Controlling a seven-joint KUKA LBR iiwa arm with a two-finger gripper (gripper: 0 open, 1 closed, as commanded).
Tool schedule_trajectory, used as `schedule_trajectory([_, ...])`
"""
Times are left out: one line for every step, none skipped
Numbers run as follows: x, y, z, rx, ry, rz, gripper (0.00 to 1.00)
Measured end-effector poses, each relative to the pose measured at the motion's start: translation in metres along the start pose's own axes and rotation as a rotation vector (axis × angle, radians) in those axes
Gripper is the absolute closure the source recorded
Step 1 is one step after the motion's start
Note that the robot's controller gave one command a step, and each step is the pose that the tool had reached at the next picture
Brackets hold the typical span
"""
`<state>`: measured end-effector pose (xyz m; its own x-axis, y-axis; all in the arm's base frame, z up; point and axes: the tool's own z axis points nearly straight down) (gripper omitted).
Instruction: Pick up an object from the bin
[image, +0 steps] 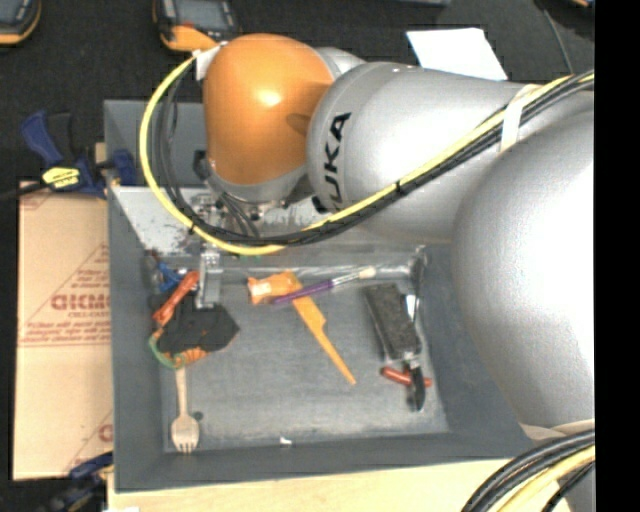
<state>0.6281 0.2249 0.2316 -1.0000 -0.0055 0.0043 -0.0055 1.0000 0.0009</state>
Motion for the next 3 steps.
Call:
schedule_trajectory([-0.001,-0.001,-0.006,-0.002,-0.008,0.005,0.0])
schedule_trajectory([-0.004,0.002,0.054,0.0,-0.01,-0.211,0.0])
schedule_trajectory([0.009,0.006,0.07,0.002,-0.015,-0.519,0.0])
